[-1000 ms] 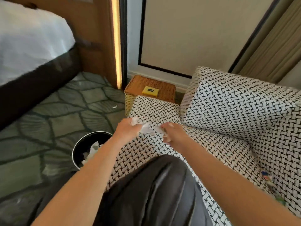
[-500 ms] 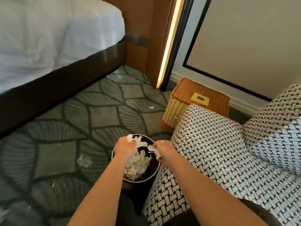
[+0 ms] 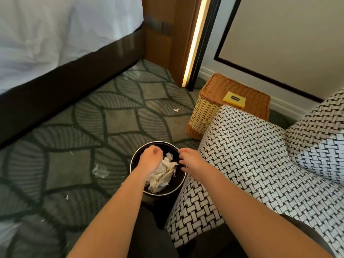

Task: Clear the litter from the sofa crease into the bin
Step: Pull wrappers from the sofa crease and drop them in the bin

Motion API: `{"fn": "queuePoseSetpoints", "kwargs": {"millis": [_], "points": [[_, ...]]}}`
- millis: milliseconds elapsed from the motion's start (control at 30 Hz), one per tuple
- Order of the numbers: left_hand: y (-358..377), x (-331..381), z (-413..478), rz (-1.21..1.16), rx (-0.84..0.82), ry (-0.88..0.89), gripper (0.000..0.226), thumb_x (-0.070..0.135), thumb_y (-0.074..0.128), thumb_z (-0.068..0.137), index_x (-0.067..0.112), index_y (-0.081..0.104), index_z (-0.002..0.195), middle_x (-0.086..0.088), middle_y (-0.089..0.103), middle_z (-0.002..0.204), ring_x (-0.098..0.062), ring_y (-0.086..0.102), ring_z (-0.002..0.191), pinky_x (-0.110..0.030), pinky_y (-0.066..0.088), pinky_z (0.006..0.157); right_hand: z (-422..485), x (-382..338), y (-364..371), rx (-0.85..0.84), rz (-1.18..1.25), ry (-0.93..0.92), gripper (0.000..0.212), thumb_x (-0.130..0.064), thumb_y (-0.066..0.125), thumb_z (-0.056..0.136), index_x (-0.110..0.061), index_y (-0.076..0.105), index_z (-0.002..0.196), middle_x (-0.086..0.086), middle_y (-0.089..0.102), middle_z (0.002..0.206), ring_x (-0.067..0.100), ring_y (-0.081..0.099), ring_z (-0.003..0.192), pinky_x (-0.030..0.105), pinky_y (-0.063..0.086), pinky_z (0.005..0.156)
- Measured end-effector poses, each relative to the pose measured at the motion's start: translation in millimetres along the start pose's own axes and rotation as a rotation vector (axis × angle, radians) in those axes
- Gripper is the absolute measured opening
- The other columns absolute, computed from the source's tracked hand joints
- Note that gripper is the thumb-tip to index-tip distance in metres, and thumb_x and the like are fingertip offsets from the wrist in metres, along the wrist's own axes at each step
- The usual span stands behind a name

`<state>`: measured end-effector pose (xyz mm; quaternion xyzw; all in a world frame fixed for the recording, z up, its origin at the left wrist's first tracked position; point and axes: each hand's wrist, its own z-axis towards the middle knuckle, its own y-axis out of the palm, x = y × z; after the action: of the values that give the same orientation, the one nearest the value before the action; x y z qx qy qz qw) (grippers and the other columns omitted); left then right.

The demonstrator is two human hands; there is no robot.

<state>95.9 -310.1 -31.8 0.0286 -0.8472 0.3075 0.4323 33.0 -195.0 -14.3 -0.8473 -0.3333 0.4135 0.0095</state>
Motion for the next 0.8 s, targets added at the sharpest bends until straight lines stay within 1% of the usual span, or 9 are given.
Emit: {"fn": "queuePoseSetpoints", "kwargs": {"millis": [100,200,267,367,400,500,600,700,800], "points": [[2.6,13.7,-22.8,0.046,-0.080,0.058,0.017,0.019,0.045,0.093,0.017,0.062,0.093,-0.005,0.064,0.105,-0.023,0.057,0.100,-0.033,0.043,0.088,-29.2,-4.3,-19.2,-0.040,-0.006,-0.052,0.027,-0.015,0.037,0.096,-0.011,0.056,0.115,0.010,0.056,0.121,0.025,0.055,0.111,0.037,0.048,0.095],[6.5,35.6,-53.9,0.044,-0.173,0.108,0.017,0.021,0.046,0.092,0.014,0.061,0.092,-0.001,0.059,0.092,-0.017,0.055,0.091,-0.031,0.043,0.081,-64.0,-3.6,-52.3,-0.045,-0.151,-0.185,0.024,-0.017,0.039,0.097,-0.012,0.058,0.111,0.000,0.056,0.108,0.017,0.059,0.098,0.035,0.049,0.092],[12.0,51.5,-78.0,0.049,-0.249,0.126,0.020,0.022,0.045,0.092,0.013,0.062,0.098,-0.002,0.060,0.093,-0.016,0.055,0.090,-0.031,0.044,0.080,-84.9,1.9,-76.4,-0.023,-0.244,-0.250,0.026,-0.021,0.040,0.097,-0.013,0.057,0.115,-0.003,0.055,0.111,0.013,0.059,0.094,0.034,0.049,0.090],[25.9,77.7,-118.4,0.089,-0.334,0.205,0.022,0.026,0.044,0.093,0.016,0.063,0.099,-0.006,0.066,0.104,-0.023,0.062,0.101,-0.038,0.046,0.090,-115.0,16.7,-114.6,-0.010,-0.263,-0.273,0.029,-0.025,0.041,0.097,-0.014,0.055,0.120,0.000,0.056,0.118,0.012,0.059,0.096,0.030,0.048,0.087],[30.3,84.4,-129.3,0.106,-0.358,0.237,0.023,0.027,0.043,0.094,0.016,0.063,0.100,-0.005,0.066,0.104,-0.023,0.062,0.100,-0.036,0.047,0.088,-123.4,21.1,-124.1,-0.006,-0.251,-0.272,0.028,-0.025,0.042,0.097,-0.014,0.055,0.119,0.001,0.056,0.119,0.013,0.060,0.096,0.030,0.048,0.085],[48.0,109.7,-168.9,0.166,-0.424,0.382,0.025,0.029,0.041,0.095,0.011,0.060,0.094,-0.008,0.057,0.089,-0.020,0.053,0.083,-0.033,0.042,0.068,-154.0,41.3,-157.7,0.045,-0.180,-0.276,0.022,-0.021,0.044,0.095,-0.014,0.060,0.110,0.005,0.061,0.114,0.017,0.062,0.094,0.031,0.048,0.084],[67.9,131.0,-206.8,0.216,-0.442,0.535,0.027,0.028,0.041,0.094,0.009,0.061,0.096,-0.005,0.061,0.091,-0.017,0.055,0.083,-0.039,0.048,0.076,-183.5,66.4,-189.7,0.107,-0.098,-0.279,0.021,-0.019,0.046,0.095,-0.013,0.062,0.106,0.009,0.063,0.112,0.017,0.061,0.088,0.029,0.048,0.080],[89.1,145.3,-238.9,0.218,-0.469,0.644,0.018,0.028,0.043,0.095,0.019,0.058,0.092,0.008,0.057,0.086,-0.011,0.056,0.089,-0.023,0.042,0.072,-210.2,90.2,-216.8,0.150,-0.073,-0.314,0.020,-0.019,0.044,0.096,-0.015,0.062,0.102,0.010,0.063,0.111,0.020,0.060,0.092,0.033,0.048,0.085],[114.1,158.3,-273.9,0.250,-0.535,0.750,0.022,0.028,0.043,0.096,0.018,0.060,0.105,0.007,0.059,0.094,-0.011,0.059,0.098,-0.024,0.045,0.082,-239.7,116.7,-240.4,0.197,-0.085,-0.347,0.023,-0.021,0.041,0.097,-0.013,0.061,0.105,0.008,0.063,0.108,0.023,0.060,0.099,0.035,0.048,0.090]]}}
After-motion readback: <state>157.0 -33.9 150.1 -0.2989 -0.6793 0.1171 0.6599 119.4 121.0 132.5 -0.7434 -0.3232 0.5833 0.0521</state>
